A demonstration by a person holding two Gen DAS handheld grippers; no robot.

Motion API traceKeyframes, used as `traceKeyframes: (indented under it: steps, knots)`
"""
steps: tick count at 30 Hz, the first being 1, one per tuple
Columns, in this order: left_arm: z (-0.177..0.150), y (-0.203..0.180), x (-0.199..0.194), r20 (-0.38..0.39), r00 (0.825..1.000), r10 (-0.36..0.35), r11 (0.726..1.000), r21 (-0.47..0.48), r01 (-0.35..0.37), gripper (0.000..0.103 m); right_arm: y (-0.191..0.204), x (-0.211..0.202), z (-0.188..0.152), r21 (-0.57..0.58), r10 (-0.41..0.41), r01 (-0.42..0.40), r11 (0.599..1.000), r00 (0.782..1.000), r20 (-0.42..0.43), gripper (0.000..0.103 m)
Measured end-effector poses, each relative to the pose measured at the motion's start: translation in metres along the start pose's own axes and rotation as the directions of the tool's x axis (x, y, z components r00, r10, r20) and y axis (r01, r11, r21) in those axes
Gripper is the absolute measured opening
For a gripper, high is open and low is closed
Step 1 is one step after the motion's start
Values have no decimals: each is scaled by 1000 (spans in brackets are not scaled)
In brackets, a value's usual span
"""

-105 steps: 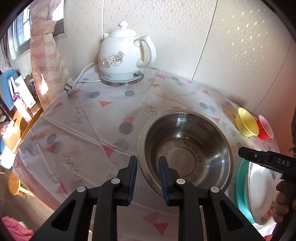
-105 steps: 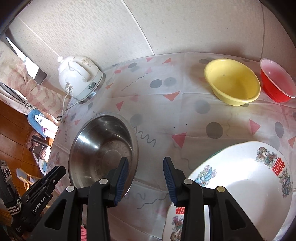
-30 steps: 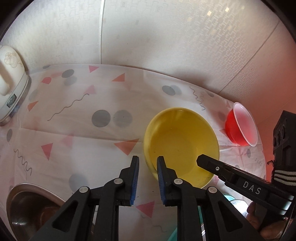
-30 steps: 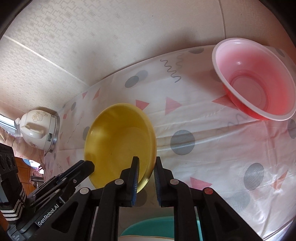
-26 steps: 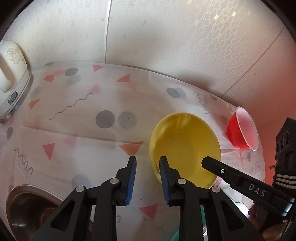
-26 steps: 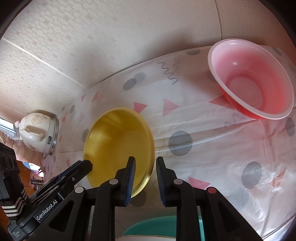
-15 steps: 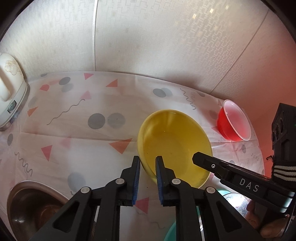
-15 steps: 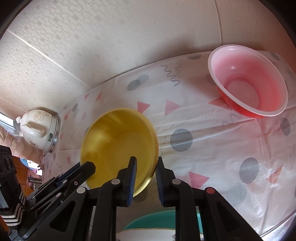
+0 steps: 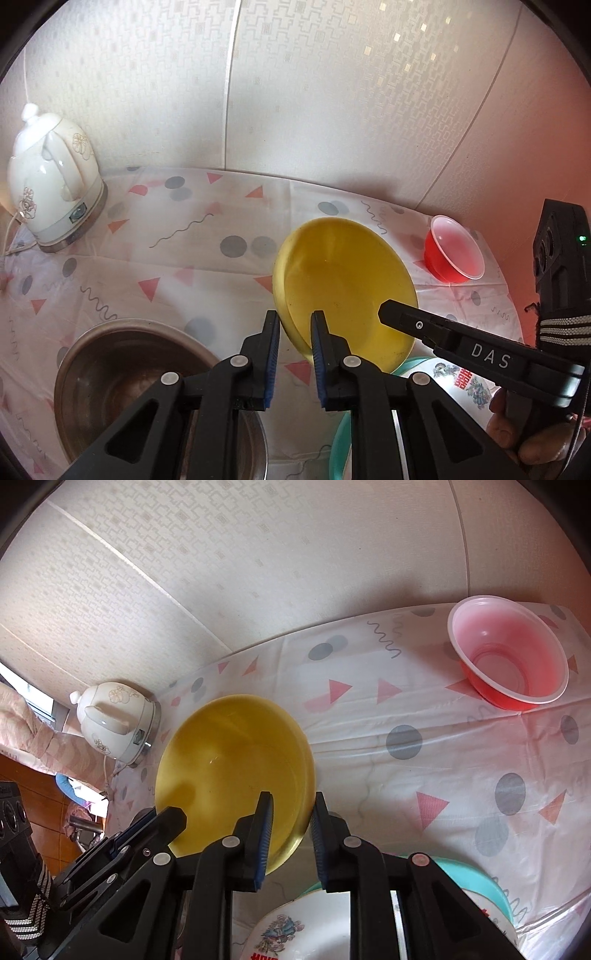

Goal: Organize plates and bowls
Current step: 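Lift the yellow bowl with the right tool over the steel bowl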

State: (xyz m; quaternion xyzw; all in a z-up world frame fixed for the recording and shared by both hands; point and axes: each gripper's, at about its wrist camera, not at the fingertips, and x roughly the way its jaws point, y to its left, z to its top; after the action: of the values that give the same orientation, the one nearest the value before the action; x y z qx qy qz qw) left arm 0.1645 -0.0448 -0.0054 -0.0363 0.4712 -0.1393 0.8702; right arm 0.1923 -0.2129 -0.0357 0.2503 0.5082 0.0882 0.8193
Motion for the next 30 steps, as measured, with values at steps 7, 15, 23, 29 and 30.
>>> traceKeyframes:
  steps: [7, 15, 23, 29, 30]
  knots:
    - [-18, 23, -34, 63, 997, 43, 998, -38, -41, 17, 34, 0, -15, -77, 38, -39, 996, 999, -14, 20]
    - [-40, 57, -68, 109, 992, 70, 992, -108, -58, 17, 74, 6, -40, -156, 64, -72, 985, 996, -58, 20]
    - [-64, 92, -96, 146, 984, 107, 980, -180, -80, 17, 114, 20, -65, -238, 75, -102, 966, 990, -120, 20]
    - [-83, 117, -113, 157, 979, 130, 969, -231, -91, 17, 139, 34, -86, -292, 69, -119, 949, 982, -175, 20]
    - [-86, 120, -114, 157, 979, 133, 967, -238, -93, 17, 143, 36, -89, -299, 68, -121, 947, 981, -180, 20]
